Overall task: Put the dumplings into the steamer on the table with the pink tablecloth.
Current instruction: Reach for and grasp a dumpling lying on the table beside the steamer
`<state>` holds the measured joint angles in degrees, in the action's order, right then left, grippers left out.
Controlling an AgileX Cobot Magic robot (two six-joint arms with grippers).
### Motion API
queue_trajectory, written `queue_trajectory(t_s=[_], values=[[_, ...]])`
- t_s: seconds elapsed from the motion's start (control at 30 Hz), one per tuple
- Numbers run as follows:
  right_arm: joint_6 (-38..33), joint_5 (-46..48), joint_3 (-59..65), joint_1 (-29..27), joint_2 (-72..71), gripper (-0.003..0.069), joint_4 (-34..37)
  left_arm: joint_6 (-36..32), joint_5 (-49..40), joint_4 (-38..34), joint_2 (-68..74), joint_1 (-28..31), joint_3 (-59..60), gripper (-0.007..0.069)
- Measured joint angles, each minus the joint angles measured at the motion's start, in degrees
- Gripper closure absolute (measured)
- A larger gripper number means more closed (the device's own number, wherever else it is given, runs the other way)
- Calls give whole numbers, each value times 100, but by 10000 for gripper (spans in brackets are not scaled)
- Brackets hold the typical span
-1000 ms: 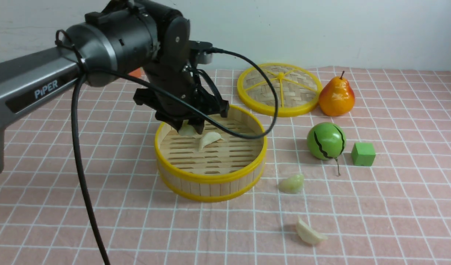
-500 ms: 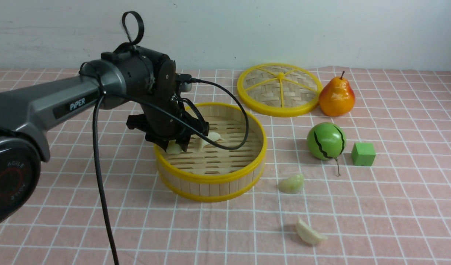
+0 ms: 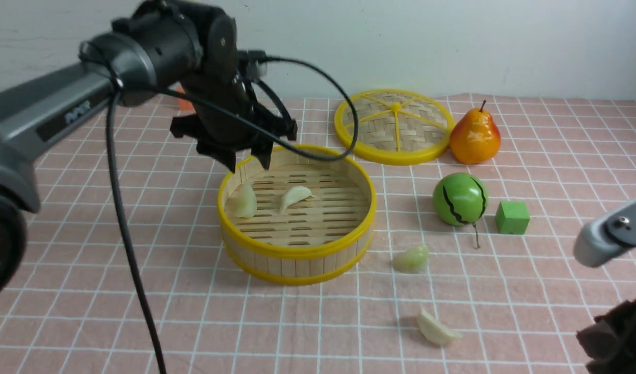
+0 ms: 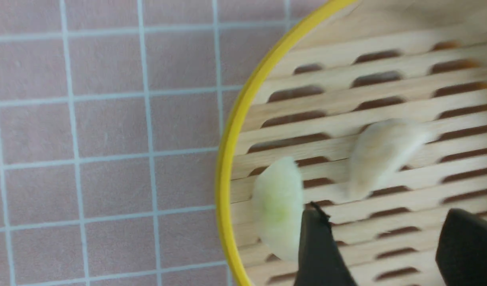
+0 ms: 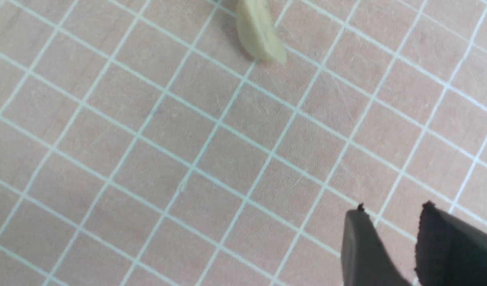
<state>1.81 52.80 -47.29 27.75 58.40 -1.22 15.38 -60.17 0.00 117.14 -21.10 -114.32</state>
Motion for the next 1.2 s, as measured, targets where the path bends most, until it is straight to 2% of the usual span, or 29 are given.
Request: queue_trajectory(t_s=[0.07, 0.13, 0.17, 0.2, 0.3, 0.37, 0.47, 0.57, 0.7, 0.93, 1.13, 1.2], values=[[-227, -125, -304, 0, 573, 341, 23, -153, -97, -250, -540, 0, -73, 286], [-316, -164, -423, 0, 771, 307, 49, -252, -149, -350, -791, 0, -90, 311], [-525, -259, -685, 0, 1218, 256, 122, -355, -220, -464, -1131, 0, -101, 368], [-596, -285, -771, 0, 1366, 238, 200, -388, -257, -523, -1313, 0, -101, 392], [-1004, -419, -1181, 0, 2127, 167, 600, -485, -374, -590, -1996, -58, -22, 532], [-1205, -500, -1402, 0, 2609, 150, 930, -512, -364, -564, -2453, -171, 213, 624], [-1399, -560, -1600, 0, 3138, 144, 1219, -579, -312, -537, -2984, -490, 573, 638], [-1498, -613, -1707, 0, 3655, 142, 1288, -607, -297, -441, -3531, -1004, 1089, 638], [-1530, -734, -1711, 0, 4134, 141, 1288, -437, -408, -167, -4064, -1408, 1771, 638], [-1534, -1094, -1720, 0, 4617, 170, 977, -85, -773, 287, -5018, -1574, 2981, 638], [-1534, -1211, -1725, 0, 4734, 272, 962, 119, -922, 432, -5961, -1574, 3957, 638], [-1534, -1288, -1725, 0, 4754, 373, 962, 194, -922, 432, -6445, -1574, 4385, 638]])
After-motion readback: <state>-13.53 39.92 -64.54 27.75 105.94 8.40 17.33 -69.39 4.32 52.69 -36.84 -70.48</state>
